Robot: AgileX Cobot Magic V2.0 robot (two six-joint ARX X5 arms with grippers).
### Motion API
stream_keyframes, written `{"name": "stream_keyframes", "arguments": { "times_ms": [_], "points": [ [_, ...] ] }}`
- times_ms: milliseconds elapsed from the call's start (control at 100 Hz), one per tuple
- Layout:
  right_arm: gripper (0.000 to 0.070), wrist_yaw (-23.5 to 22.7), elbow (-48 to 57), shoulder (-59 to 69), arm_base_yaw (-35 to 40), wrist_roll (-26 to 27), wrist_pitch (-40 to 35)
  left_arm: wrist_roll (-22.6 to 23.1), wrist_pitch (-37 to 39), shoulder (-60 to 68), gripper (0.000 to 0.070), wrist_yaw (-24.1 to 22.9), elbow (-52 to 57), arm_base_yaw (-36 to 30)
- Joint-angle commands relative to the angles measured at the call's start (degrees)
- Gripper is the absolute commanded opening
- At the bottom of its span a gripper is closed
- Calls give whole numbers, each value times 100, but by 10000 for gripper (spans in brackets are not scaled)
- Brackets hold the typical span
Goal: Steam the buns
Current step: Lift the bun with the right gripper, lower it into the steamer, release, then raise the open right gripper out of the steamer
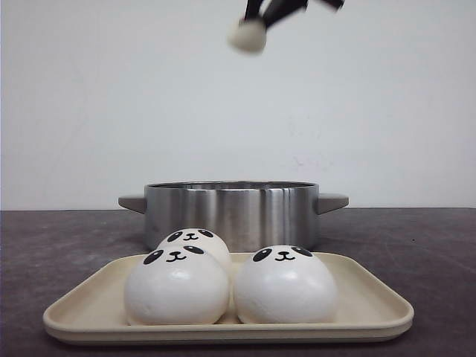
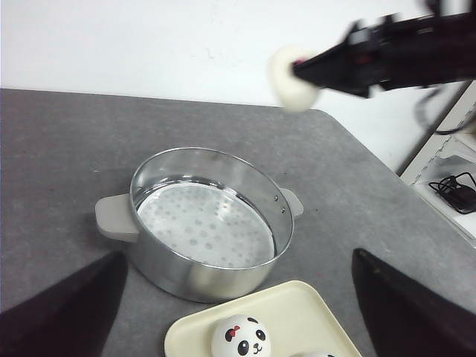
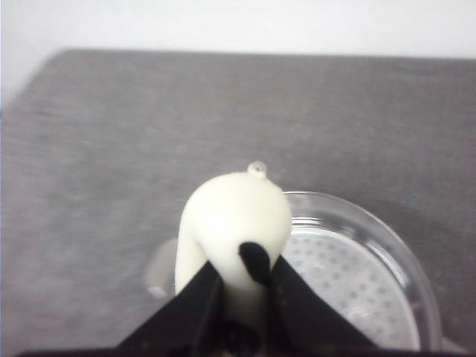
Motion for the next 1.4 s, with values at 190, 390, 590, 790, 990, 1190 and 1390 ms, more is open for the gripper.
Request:
{"name": "stream_keyframes", "arguments": {
  "times_ms": [190,390,590,790,990,1190,1390],
  "points": [
    [4,175,111,1410,-66,-208,15,81,37,26,585,-13,105,-28],
    [4,555,109,2085,-96,-398,-2,79,15,26,585,-11,105,-28],
    [61,656,109,2332,-188,-398,-223,79,-188,26,585,-11,105,-28],
    [432,662,109,2363,-236,-398,-581,79,-492,26,585,-11,105,-28],
    [485,656,151,2358,-269,-398,-647,79,-535,26,585,-9,105,-28],
    [306,647,846,2199,-258,-503,-1427,-17,-763,33,519,22,105,-28],
    [3,654,1421,1178,76,-881,-1980,-31,-883,433,394,389,105,-33]
  ]
}}
